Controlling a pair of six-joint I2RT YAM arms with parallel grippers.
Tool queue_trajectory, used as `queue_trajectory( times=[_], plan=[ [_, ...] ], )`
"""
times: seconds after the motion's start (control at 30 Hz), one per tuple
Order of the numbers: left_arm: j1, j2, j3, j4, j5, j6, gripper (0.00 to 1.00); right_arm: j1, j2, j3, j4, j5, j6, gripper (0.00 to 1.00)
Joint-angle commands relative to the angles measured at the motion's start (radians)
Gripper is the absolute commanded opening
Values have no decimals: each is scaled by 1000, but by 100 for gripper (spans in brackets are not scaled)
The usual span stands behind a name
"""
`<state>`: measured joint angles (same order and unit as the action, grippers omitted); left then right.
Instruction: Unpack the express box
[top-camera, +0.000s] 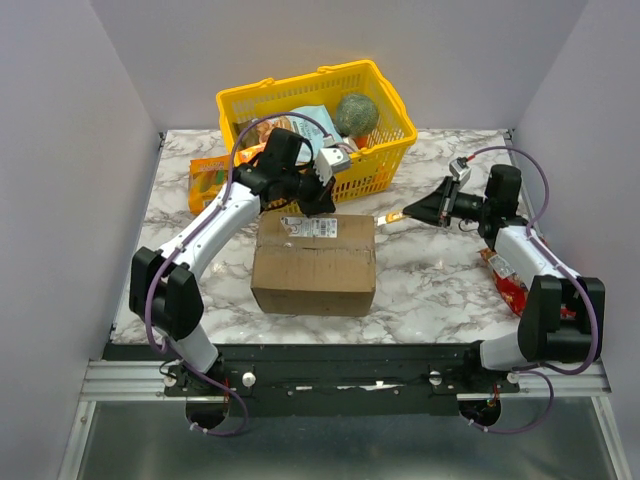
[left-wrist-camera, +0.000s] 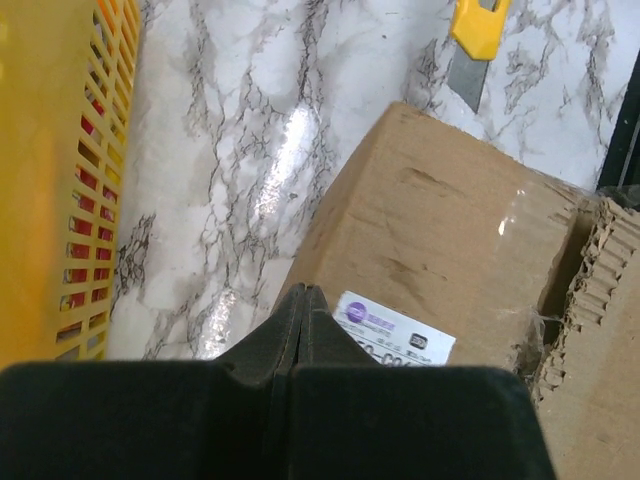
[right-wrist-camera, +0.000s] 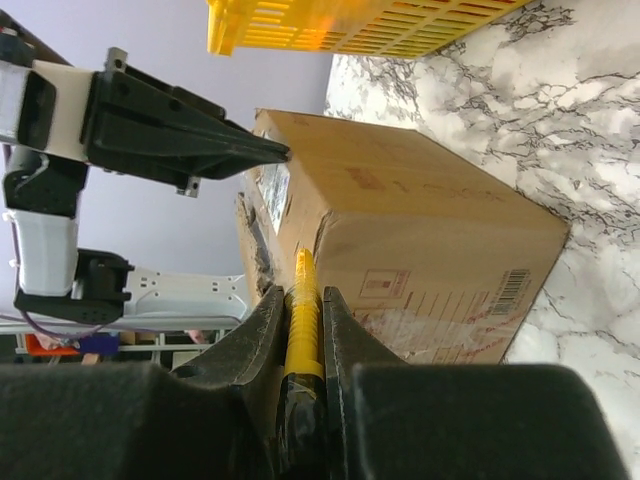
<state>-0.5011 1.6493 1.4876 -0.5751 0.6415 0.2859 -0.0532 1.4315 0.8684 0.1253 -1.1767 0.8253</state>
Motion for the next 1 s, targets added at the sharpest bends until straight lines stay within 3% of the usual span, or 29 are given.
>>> queue_trajectory(
  times=[0.0, 0.1, 0.23, 0.4, 0.6, 0.97],
  plan=[
    [-4, -31, 166, -129, -5, 36, 0, 1, -32, -2, -56, -3, -80, 0],
    [-4, -83, 200, -259, 10, 122, 0, 1, -59, 11, -118, 11, -135, 0],
    [-11, -180, 85, -345, 33, 190, 0, 1, -69, 0, -122, 15, -157, 1],
    [-28, -301, -154, -230, -11, 142, 0, 1, -65, -2, -122, 22, -149, 0],
    [-24, -397, -305, -135, -89, 108, 0, 1, -75, -16, -122, 0, -146, 0],
    [45, -365, -119, -195, -160, 113, 0, 3, -75, -9, -122, -31, -141, 0]
  ],
)
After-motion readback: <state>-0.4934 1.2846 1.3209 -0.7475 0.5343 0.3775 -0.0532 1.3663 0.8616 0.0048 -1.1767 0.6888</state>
